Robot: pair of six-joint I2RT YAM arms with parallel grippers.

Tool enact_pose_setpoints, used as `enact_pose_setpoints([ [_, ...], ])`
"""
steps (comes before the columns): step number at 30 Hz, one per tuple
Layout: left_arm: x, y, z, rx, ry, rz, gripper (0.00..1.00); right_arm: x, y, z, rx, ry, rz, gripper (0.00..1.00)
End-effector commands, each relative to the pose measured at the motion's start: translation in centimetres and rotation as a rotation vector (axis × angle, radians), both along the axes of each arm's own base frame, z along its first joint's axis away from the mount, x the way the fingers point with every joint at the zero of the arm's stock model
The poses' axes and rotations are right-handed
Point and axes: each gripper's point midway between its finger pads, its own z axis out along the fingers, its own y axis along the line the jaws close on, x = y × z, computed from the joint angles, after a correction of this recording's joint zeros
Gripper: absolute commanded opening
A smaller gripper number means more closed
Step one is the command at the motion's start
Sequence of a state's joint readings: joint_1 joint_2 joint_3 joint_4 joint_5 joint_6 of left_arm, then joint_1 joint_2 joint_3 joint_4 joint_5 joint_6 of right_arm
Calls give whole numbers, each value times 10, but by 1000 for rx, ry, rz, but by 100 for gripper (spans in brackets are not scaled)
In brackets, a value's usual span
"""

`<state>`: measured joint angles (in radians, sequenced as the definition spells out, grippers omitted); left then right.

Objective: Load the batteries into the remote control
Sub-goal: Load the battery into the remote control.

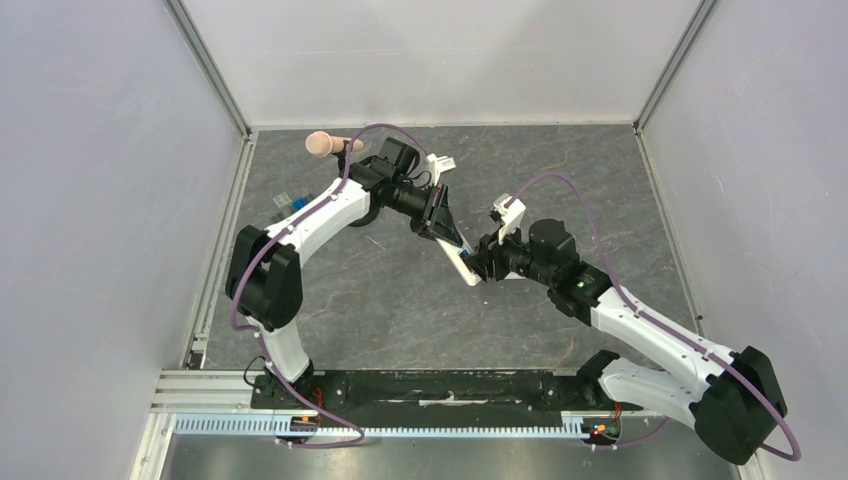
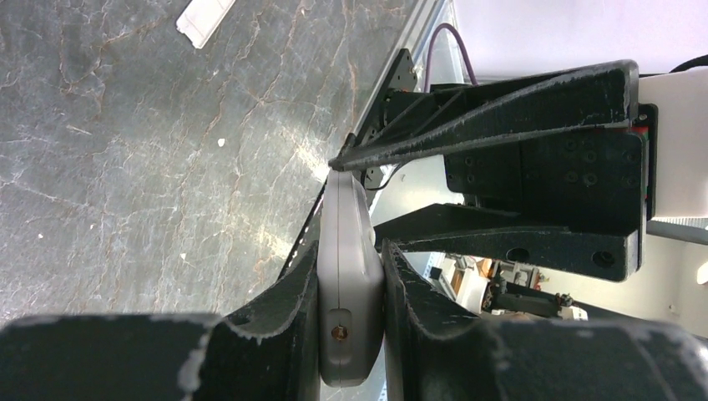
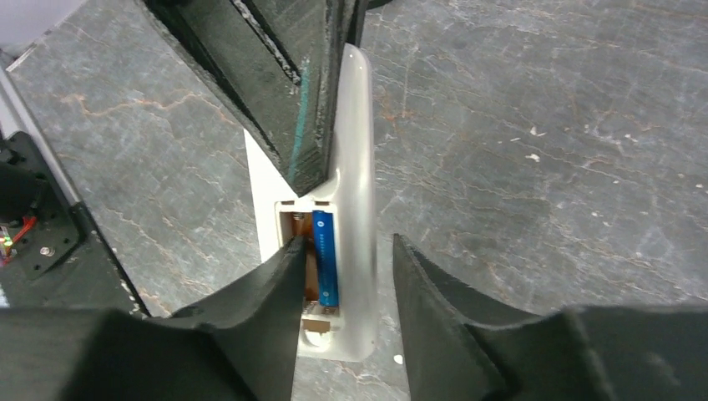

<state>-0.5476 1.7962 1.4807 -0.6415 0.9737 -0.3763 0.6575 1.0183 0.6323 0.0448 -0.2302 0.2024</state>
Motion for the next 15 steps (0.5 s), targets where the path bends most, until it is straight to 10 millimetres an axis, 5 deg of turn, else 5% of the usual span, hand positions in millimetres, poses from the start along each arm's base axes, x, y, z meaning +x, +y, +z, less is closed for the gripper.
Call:
enact_pose_setpoints([
  [1, 3, -5, 29, -68, -100, -34, 2, 10, 1, 41, 77, -38, -56, 53],
  [5, 9, -1, 26, -49, -152, -20, 2, 8, -5, 73, 147, -54, -94, 70],
  [9, 15, 9, 19, -9, -263, -12, 2, 5, -18, 88, 182, -36, -145, 76],
  [12, 15, 18, 15, 0, -381, -29, 2, 16, -38, 75, 137, -1, -264, 77],
  [15, 7, 25, 21, -53, -515, -39, 2, 33, -74, 41, 18, 66, -460, 76],
])
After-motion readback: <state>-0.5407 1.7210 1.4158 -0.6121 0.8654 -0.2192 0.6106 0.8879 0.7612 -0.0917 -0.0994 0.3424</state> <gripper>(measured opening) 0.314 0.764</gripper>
